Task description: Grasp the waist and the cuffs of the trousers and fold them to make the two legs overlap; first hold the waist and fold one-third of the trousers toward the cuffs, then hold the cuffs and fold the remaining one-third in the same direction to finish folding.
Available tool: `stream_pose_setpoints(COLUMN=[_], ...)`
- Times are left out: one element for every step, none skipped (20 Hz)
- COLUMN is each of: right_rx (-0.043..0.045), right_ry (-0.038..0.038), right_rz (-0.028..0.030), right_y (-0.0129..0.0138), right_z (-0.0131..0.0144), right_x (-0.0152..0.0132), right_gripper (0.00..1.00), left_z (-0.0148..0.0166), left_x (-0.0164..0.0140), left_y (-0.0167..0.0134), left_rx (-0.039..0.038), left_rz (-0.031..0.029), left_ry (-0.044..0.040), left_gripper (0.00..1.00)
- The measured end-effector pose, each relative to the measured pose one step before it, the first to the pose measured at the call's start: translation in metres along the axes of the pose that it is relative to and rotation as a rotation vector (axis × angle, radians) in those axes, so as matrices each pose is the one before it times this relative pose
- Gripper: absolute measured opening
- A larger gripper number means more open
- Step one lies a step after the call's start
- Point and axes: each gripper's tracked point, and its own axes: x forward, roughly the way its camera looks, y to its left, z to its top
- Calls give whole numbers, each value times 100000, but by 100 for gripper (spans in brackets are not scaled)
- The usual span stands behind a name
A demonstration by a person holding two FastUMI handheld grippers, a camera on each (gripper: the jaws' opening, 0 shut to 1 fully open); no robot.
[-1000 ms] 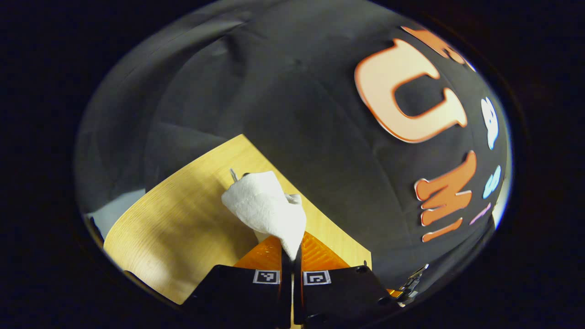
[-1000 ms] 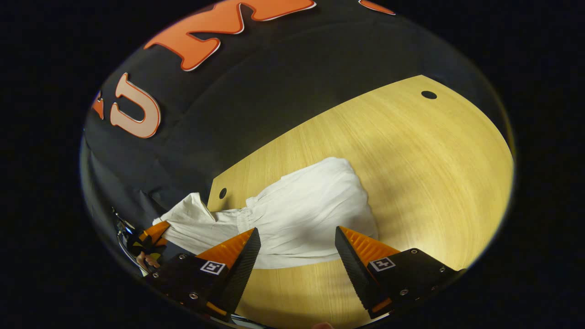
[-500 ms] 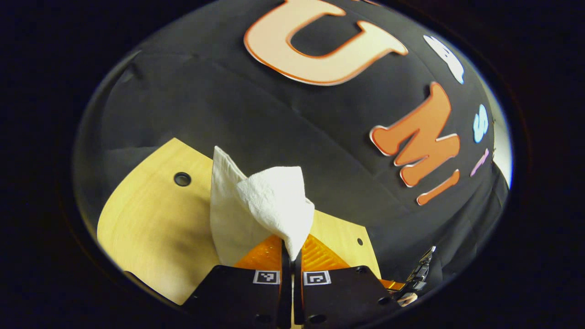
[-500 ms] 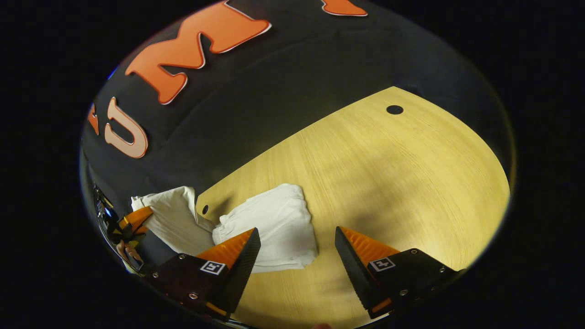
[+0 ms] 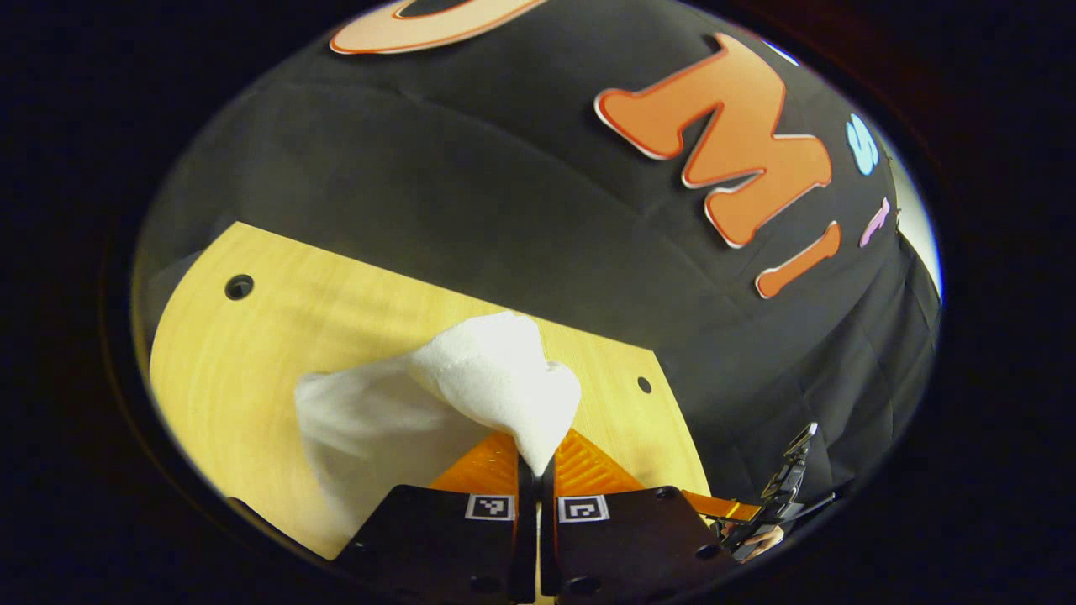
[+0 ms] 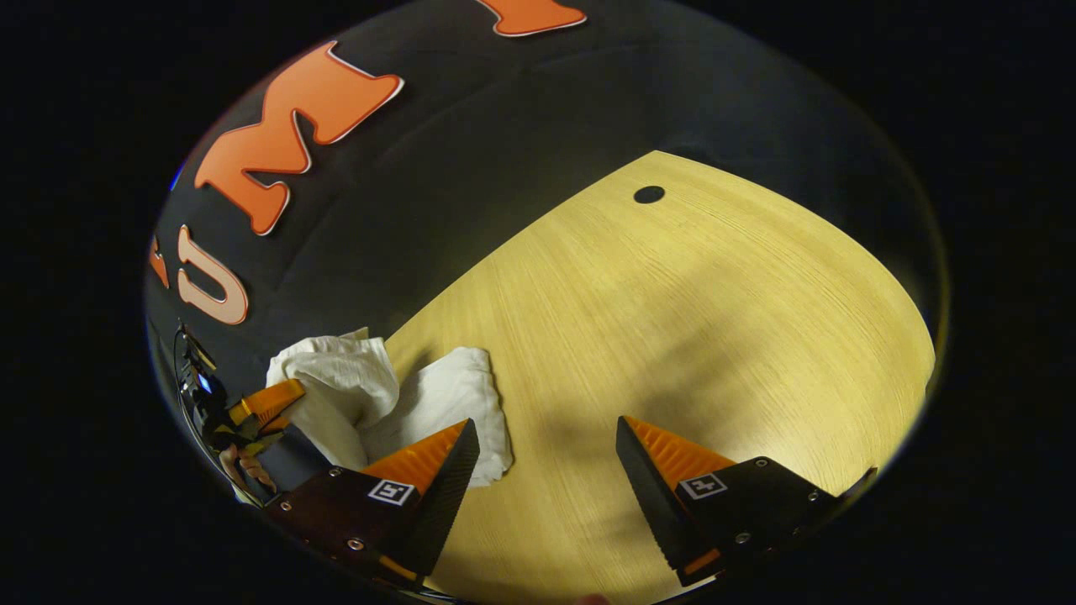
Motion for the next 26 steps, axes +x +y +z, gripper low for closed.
stream_pose_setpoints(right_rx=[999, 882, 600, 329, 57, -116, -370, -306, -289, -248, -247, -242, -386, -855, -1629, -2188, -2590, -2751, -2787, -2929, -2978, -3054, -3118, -3100, -2876, -2634], right_ry=[171, 302, 310, 267, 217, -117, -276, -200, -133, 60, 41, 59, 75, -100, -270, -465, -736, -1048, -1532, -2140, -2490, -2607, -2798, -2831, -2727, -2720], right_rz=[-406, -398, -313, -372, -242, -504, -315, -306, -138, -106, 17, 212, -75, -337, -535, -560, -159, 163, 256, 453, 846, 1114, 1175, 1210, 1221, 1327], right_y=[-572, -504, -630, -336, -172, -224, -164, -179, -169, -1, -9, -36, 21, -24, 54, 302, 338, 425, 578, 909, 1073, 959, 1414, 1128, 1251, 1164], right_z=[-107, -68, -310, -48, -123, -1, 35, -97, 82, -17, -56, -35, -12, -98, -16, -4, 233, 448, 588, 758, 918, 917, 1005, 855, 980, 808], right_x=[-119, -206, -130, -151, -144, -11, -29, -78, -72, -71, -74, -54, -82, -71, -51, -171, -14, -114, -348, -243, -211, -266, -377, -327, -147, -344], right_gripper=[99, 99, 98, 98, 98, 98, 99, 99, 99, 99, 98, 98, 98, 98, 99, 99, 99, 98, 98, 98, 99, 99, 99, 98, 99, 98], left_z=[-1127, -1356, -1293, -964, -1018, -827, -769, -544, -663, -480, -680, -638, -280, 45, 63, -1, 196, 90, 357, 761, 817, 965, 985, 684, 748, 871], left_x=[951, 881, 776, 570, 568, 394, 624, 377, 726, 55, 288, 192, -149, -117, -460, -557, -331, -1027, -1102, -1159, -1140, -1331, -1238, -1046, -1118, -1134], left_y=[-618, -560, -473, -243, -320, -375, -488, -77, -249, -659, -546, -627, -298, 177, 208, 123, 59, 372, 627, 845, 885, 950, 1027, 952, 1270, 1719], left_rx=[1075, 1009, 862, 1070, 902, 1208, 813, 467, 123, 531, 363, 417, 543, 802, 1063, 280, 30, 230, 328, 377, 422, 12, -133, 263, 748, 1110], left_rz=[226, 580, 1170, 663, 337, -385, -608, 50, -113, -85, -373, -453, 299, 1171, 1810, 502, 649, 924, 1706, 2262, 2496, 2533, 2269, 2562, 3067, 3422], left_ry=[2561, 2879, 3014, 3185, 3483, 2747, 2011, 1787, 1218, 1333, 818, 841, 226, -292, -970, -1369, -1711, -1987, -2544, -3539, -3936, -4134, -3939, -3924, -3716, -3397], left_gripper=[5, 5, 5, 5, 5, 6, 7, 7, 12, 32, 52, 73, 93, 93, 99, 100, 100, 100, 96, 100, 96, 99, 99, 99, 99, 99])
